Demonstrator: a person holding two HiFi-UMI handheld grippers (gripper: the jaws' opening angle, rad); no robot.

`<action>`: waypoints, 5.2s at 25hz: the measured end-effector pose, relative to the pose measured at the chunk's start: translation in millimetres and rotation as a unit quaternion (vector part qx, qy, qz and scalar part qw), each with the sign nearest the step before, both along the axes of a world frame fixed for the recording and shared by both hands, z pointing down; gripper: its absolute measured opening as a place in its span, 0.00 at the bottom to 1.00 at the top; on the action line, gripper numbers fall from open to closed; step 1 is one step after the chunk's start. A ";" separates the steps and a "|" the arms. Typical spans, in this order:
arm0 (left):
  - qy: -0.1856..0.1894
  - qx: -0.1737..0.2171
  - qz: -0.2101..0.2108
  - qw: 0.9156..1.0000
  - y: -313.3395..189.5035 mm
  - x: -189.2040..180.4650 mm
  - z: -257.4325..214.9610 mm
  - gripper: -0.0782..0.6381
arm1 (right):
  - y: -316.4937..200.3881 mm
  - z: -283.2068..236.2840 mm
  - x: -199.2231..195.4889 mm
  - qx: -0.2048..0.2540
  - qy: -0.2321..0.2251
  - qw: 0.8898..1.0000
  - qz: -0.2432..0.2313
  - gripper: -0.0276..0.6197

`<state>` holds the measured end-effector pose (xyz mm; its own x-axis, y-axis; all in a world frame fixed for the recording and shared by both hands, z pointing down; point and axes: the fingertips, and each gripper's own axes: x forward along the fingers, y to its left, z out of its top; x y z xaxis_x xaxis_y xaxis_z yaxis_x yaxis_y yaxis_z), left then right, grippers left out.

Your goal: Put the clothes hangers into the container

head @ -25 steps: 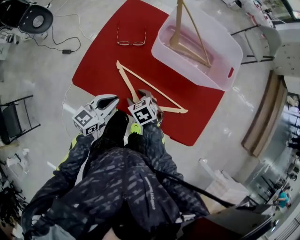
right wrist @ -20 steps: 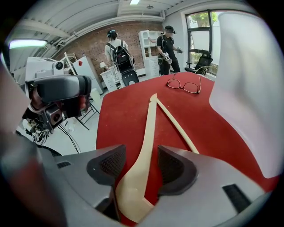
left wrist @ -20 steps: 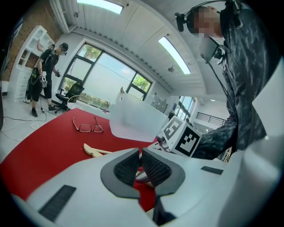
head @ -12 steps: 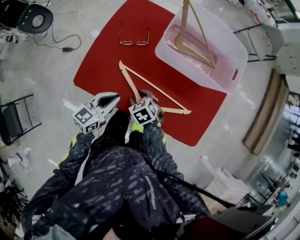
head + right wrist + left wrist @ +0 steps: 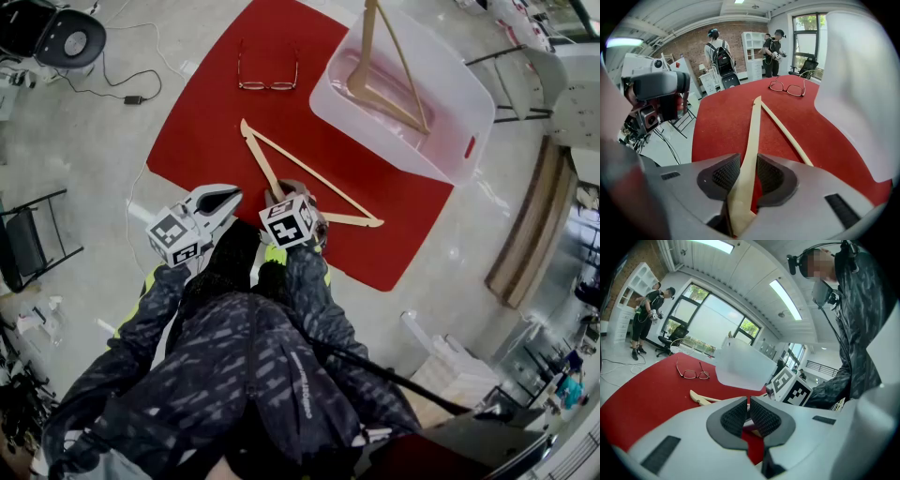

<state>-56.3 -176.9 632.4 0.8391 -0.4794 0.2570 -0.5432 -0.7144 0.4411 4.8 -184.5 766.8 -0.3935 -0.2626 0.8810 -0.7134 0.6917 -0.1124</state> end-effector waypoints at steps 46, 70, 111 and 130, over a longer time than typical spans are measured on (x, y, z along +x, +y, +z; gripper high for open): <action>0.007 0.067 0.020 0.997 49.7 68.5 -64.2 0.13 | 14.1 -114.5 68.6 0.196 -0.023 0.978 0.067 0.18; 0.002 0.139 0.012 0.990 88.2 111.8 -131.9 0.13 | 42.5 -238.8 124.1 0.336 -0.027 0.939 0.067 0.18; 0.001 0.217 0.026 0.976 -28.1 81.8 -218.6 0.13 | -84.0 -400.3 108.6 0.423 -0.017 0.905 0.046 0.18; 0.006 0.181 0.037 0.983 -108.9 26.8 -182.1 0.13 | -230.9 -386.8 107.5 0.386 -0.054 0.911 0.137 0.18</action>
